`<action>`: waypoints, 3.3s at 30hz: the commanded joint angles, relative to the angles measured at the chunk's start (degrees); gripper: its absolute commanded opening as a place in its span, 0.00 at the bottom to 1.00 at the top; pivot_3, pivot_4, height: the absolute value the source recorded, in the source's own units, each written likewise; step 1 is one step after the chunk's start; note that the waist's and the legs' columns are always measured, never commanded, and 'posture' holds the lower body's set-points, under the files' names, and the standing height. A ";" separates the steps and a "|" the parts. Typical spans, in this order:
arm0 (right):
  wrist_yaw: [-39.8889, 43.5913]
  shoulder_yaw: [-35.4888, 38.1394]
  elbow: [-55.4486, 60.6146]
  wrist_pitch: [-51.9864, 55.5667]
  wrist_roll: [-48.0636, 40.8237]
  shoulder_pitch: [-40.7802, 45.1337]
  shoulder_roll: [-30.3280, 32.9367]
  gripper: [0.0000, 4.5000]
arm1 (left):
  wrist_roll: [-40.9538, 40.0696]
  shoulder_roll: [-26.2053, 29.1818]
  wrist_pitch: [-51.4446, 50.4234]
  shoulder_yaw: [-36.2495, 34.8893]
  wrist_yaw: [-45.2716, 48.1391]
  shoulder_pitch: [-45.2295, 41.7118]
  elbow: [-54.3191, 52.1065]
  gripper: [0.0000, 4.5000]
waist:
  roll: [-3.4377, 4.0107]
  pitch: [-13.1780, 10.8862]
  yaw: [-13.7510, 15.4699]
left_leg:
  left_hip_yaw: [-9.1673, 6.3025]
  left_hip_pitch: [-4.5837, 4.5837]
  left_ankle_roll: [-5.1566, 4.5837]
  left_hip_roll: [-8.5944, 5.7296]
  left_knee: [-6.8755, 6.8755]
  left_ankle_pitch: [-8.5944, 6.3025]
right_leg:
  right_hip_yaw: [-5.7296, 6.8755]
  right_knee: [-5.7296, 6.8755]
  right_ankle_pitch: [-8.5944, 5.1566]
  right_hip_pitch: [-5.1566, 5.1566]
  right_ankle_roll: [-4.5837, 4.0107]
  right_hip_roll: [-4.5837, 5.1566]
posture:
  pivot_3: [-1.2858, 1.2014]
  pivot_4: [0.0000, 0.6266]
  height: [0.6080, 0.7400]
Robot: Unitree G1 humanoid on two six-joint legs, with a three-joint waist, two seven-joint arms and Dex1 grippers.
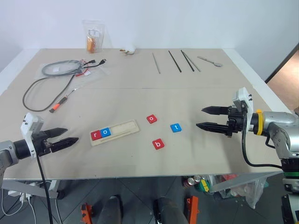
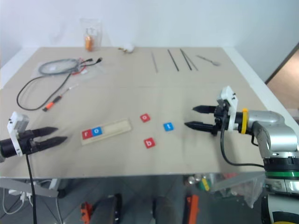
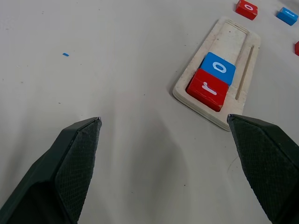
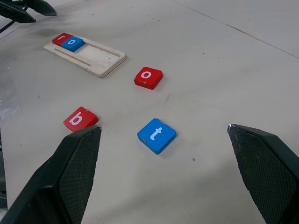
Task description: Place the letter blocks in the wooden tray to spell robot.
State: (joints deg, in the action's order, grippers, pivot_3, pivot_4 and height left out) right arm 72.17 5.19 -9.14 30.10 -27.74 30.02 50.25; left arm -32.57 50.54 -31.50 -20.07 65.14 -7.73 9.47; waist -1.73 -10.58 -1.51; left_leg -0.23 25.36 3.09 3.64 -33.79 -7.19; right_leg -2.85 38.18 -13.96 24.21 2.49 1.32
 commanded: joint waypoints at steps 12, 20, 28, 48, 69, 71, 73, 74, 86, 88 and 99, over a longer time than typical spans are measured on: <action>6.53 -6.44 7.96 -2.05 1.48 7.58 0.56 0.99 | 3.50 0.73 11.73 5.78 10.78 -8.65 -0.40 1.00 | 0.00 0.00 0.07 | 0.10 0.00 0.00 -0.01 -0.12 0.00 | -0.10 0.01 0.04 -0.02 0.03 0.02 | 0.52 0.24 1.00; 9.42 -11.29 14.89 -0.08 -0.27 9.61 -2.56 0.99 | 13.33 -0.83 24.00 16.26 15.77 -15.34 11.45 1.00 | 0.00 0.00 -0.08 | 0.08 0.01 -0.03 0.10 -0.15 -0.02 | -0.18 0.09 0.08 0.07 0.05 -0.20 | 0.52 0.24 1.00; 8.67 -10.67 15.54 0.12 -0.76 8.81 -3.01 0.99 | 17.17 -3.22 28.72 20.35 17.78 -21.40 19.22 1.00 | 0.00 0.00 0.17 | 0.12 0.18 -0.03 0.09 -0.44 -0.02 | -0.26 0.09 0.17 0.08 0.16 -0.17 | 0.52 0.24 1.00; 5.48 -8.78 17.30 0.46 -3.58 8.06 -4.30 1.00 | 22.17 -5.23 30.98 22.51 11.34 -15.73 13.60 0.83 | 0.11 0.08 0.17 | 0.16 0.08 -0.05 0.09 -0.63 -0.01 | -0.36 0.15 0.31 -0.02 0.19 -0.16 | 0.52 0.24 1.00; 5.17 -7.63 16.17 1.19 -3.88 9.08 -3.54 1.00 | 16.90 -6.33 38.16 20.35 22.82 -26.16 23.53 0.72 | 0.29 0.19 0.26 | 0.31 0.16 -0.36 0.02 -0.64 0.20 | -0.29 0.06 0.76 0.06 -0.01 0.01 | 0.52 0.24 1.00; 4.97 -7.36 16.38 1.43 -3.93 8.85 -3.44 1.00 | 16.74 -6.25 38.71 20.33 25.67 -28.47 26.66 0.72 | 0.29 0.19 0.25 | 0.28 0.19 -0.39 0.06 -0.63 0.22 | -0.30 0.07 0.69 0.11 0.10 -0.07 | 0.52 0.24 1.00; 4.77 -7.01 16.92 1.72 -4.14 8.33 -3.22 1.00 | 16.08 -5.33 40.30 22.37 27.16 -30.20 28.80 0.72 | 0.29 0.18 0.20 | 0.28 0.23 -0.36 0.06 -0.59 0.18 | -0.31 0.07 0.55 0.12 0.20 -0.09 | 0.52 0.24 1.00; 4.62 -6.87 17.16 1.90 -4.27 8.14 -3.16 1.00 | 15.80 -4.49 41.41 24.09 27.32 -30.77 29.70 0.72 | 0.28 0.18 0.15 | 0.28 0.26 -0.36 0.06 -0.58 0.14 | -0.34 0.07 0.48 0.14 0.24 -0.10 | 0.52 0.24 1.00; 2.26 -5.10 20.62 4.22 -5.99 5.42 -2.24 1.00 | 15.07 -4.01 49.70 33.27 27.36 -35.03 38.92 0.72 | 0.28 0.18 0.20 | 0.21 0.44 -0.53 0.06 -0.62 -0.12 | -0.41 0.09 0.19 0.19 0.38 -0.19 | 0.52 0.24 1.00; 2.07 -4.99 20.79 4.40 -6.07 5.30 -2.12 1.00 | 14.15 -4.44 50.28 34.28 27.36 -35.35 38.54 0.72 | 0.28 0.18 0.19 | 0.21 0.44 -0.53 0.05 -0.65 -0.12 | -0.41 0.09 0.21 0.18 0.37 -0.18 | 0.52 0.24 1.00; 1.30 -5.18 21.08 4.25 -6.01 5.13 -2.17 1.00 | 15.99 -6.68 52.73 34.88 27.36 -38.83 44.34 0.95 | 0.27 0.17 0.18 | 0.22 0.45 -0.53 0.05 -0.74 -0.11 | -0.43 0.09 0.27 0.17 0.35 -0.19 | 0.52 0.24 1.00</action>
State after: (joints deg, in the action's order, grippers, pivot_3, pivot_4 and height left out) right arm 73.54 -1.89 9.83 34.76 -32.95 34.84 47.34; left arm -16.74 43.45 20.44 16.03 92.54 -45.32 53.13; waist -1.46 -10.40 -1.33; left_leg -0.02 25.83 2.56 3.69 -34.53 -7.30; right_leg -3.28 38.27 -13.69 24.39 2.85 1.13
